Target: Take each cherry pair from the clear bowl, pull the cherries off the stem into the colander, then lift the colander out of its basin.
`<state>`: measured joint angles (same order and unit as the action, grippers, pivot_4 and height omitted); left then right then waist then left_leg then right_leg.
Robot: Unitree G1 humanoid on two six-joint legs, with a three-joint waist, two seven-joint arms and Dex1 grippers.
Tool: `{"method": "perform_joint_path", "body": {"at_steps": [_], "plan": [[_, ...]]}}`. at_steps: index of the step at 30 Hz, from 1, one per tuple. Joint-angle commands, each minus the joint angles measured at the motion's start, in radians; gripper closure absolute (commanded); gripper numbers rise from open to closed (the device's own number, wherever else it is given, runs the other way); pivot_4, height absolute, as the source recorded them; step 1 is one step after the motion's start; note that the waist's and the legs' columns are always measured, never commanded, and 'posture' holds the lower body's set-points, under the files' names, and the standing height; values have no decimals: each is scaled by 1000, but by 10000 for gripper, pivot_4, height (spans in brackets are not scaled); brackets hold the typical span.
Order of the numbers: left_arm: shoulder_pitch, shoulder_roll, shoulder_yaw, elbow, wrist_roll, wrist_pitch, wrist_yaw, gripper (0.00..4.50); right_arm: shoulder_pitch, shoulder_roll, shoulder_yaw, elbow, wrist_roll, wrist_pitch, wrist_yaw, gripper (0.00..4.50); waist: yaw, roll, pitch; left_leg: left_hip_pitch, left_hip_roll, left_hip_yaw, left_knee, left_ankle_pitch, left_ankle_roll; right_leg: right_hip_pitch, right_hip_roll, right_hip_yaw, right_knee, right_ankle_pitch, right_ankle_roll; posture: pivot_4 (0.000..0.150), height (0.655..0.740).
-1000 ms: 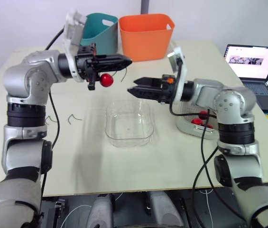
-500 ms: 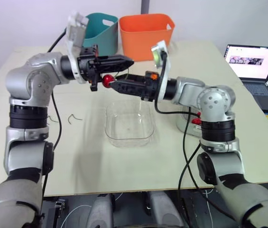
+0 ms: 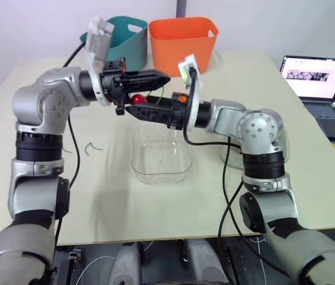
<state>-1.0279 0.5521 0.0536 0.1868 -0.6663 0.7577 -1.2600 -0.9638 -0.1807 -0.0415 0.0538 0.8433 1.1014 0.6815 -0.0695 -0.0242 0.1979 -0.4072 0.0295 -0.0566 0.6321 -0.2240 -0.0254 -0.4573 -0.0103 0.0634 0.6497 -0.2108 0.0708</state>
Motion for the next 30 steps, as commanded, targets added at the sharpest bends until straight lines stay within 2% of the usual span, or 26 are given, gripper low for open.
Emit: {"method": "perform_joint_path", "body": {"at_steps": [1,7,9,30], "plan": [[-9,4,12,-36,-12,-12,4,45000,-18,11,-8,-4,1,-23,-4,10142,0,0,0,0,0,0,0,0,0,0,0,0,0,0,0,1500,7400],[-8,6,14,-34,-11,-12,6,45000,-17,8,-10,-5,0,-23,-3,31455,0,0,0,0,0,0,0,0,0,0,0,0,0,0,0,1500,7400],[-12,8,16,-28,-10,-15,6,45000,-14,2,-5,-10,-1,-22,0,35476,0,0,0,0,0,0,0,0,0,0,0,0,0,0,0,1500,7400],[-73,23,37,45,-6,-36,-2,45000,144,-164,162,-144,-104,-35,96,35684,1,0,0,0,0,0,0,0,0,0,0,0,0,0,0,1500,7400]]}}
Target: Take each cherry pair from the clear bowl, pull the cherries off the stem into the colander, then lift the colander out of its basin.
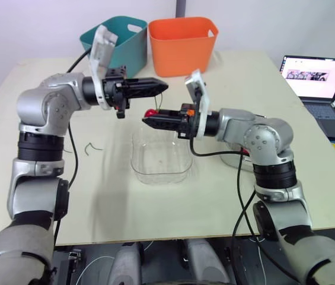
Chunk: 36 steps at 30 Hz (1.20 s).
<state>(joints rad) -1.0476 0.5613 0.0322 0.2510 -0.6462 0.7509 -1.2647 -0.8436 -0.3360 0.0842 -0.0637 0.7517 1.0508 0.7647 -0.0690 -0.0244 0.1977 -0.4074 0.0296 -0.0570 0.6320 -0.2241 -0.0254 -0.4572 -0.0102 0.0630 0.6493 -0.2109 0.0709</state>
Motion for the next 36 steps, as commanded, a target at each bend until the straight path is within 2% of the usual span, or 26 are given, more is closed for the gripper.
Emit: {"method": "perform_joint_path", "body": {"at_steps": [1,8,14,20,28,31,36], "plan": [[-55,12,61,-17,-28,-28,4,45000,27,-12,41,-30,-14,17,14,35684,0,0,0,0,0,0,0,0,0,0,0,0,0,0,0,1500,7400],[-48,16,53,-11,-15,-41,-4,45000,39,-24,27,-47,-10,29,9,35684,0,0,0,0,0,0,0,0,0,0,0,0,0,0,0,1500,7400],[-14,35,36,-17,18,-66,-14,45000,18,-103,-88,-93,32,55,-1,35684,1,0,0,0,0,0,0,0,0,0,0,0,0,0,0,1500,7400],[41,62,7,0,85,-135,-32,45000,41,-305,-209,-133,14,50,3,35684,3,0,0,0,0,0,0,0,0,0,0,0,-1,0,0,1500,7400],[90,70,-34,0,130,-189,-67,45000,253,-613,-282,-62,-140,-107,76,35684,11,0,0,0,0,1,0,0,0,0,0,0,-1,-1,1,1500,7400],[93,71,-47,8,144,-204,-79,45000,328,-673,-295,-35,-186,-167,96,35684,12,0,0,0,0,2,0,0,0,0,0,1,-2,-1,1,1500,7400],[83,59,-61,29,163,-221,-91,45000,385,-691,-281,4,-247,-233,97,35684,1,0,0,1,0,2,0,0,0,0,0,2,-1,-2,3,1500,7400]]}}
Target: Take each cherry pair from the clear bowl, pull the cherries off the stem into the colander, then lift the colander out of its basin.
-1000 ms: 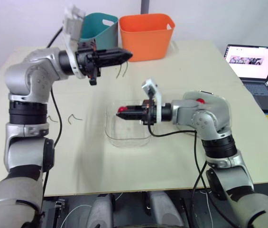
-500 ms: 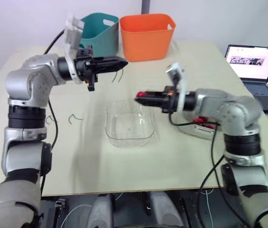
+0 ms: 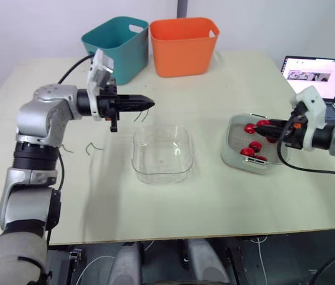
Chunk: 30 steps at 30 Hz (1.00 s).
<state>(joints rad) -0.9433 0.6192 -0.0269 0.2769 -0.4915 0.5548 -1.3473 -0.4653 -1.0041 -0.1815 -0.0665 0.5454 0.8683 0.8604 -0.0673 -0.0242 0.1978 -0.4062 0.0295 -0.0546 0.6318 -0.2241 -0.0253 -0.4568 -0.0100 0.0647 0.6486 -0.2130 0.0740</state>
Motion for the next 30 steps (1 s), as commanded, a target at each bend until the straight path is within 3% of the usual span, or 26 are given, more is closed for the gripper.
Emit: {"method": "perform_joint_path", "body": {"at_steps": [1,5,16,21,30], "plan": [[-24,-2,-4,9,13,-29,-10,45000,10,-18,-6,14,-53,-63,-1,35684,-1,0,0,0,0,0,0,0,0,0,0,0,0,0,0,1500,7400],[-31,-12,-6,22,25,-37,-13,45000,1,14,1,23,-57,-69,-4,35684,0,0,0,0,0,0,0,0,0,0,0,0,0,0,0,1500,7400],[-25,-4,29,21,17,-30,28,45000,-40,35,0,56,-56,-58,7,127,0,0,0,0,0,0,0,0,0,0,0,0,0,0,0,1500,7400],[-20,16,63,18,9,-16,55,45000,-101,59,-28,52,-13,-28,3,127,-1,0,0,0,0,0,0,0,0,0,0,0,0,0,0,1500,7400],[113,177,191,10,17,19,155,45000,-283,220,22,-200,210,171,-38,127,-1,0,0,0,1,-1,-1,0,0,0,1,0,1,1,-3,1500,7400]]}}
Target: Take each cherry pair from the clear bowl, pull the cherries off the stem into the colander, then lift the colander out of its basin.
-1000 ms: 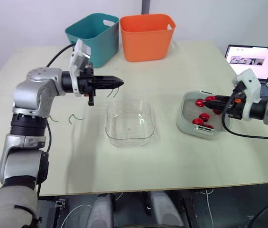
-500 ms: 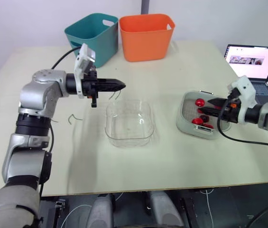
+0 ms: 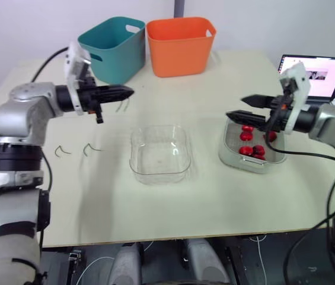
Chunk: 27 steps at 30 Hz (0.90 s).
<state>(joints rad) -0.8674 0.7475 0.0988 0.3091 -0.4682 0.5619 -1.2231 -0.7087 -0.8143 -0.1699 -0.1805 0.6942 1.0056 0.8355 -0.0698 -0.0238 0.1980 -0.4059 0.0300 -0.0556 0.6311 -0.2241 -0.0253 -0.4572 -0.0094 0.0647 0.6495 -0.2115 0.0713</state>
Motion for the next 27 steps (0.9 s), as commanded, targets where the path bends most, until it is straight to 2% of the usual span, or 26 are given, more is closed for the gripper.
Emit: {"method": "perform_joint_path", "body": {"at_steps": [1,7,12,16,24,27], "plan": [[65,68,82,-24,-8,18,42,45000,-55,52,27,-109,75,41,-19,127,1,0,0,-1,0,0,0,0,0,0,0,0,0,0,0,1500,7400],[244,145,176,-11,-6,32,105,45000,-126,186,164,-213,113,56,-44,127,7,0,0,-2,0,0,1,0,0,0,-1,-1,-1,0,0,1500,7400],[332,151,220,43,-4,29,159,45000,-144,267,306,-233,62,45,-72,127,7,-1,0,-1,0,0,1,0,0,0,-1,-2,0,0,-1,1500,7400],[376,129,220,58,-6,32,185,45000,-131,290,362,-238,41,29,-62,127,13,-1,0,-2,0,-1,1,0,0,-1,-1,-2,0,1,-1,1500,7400],[431,110,223,85,12,-13,219,45000,-128,286,370,-225,28,29,-57,127,17,-1,0,-2,0,-1,1,0,0,-1,-1,-2,0,1,-1,1500,7400],[425,109,236,91,6,-25,231,38101,-131,279,362,-220,25,35,-58,0,18,-1,0,-2,0,-1,1,0,0,-1,-1,-2,-1,1,-1,1500,7400]]}}
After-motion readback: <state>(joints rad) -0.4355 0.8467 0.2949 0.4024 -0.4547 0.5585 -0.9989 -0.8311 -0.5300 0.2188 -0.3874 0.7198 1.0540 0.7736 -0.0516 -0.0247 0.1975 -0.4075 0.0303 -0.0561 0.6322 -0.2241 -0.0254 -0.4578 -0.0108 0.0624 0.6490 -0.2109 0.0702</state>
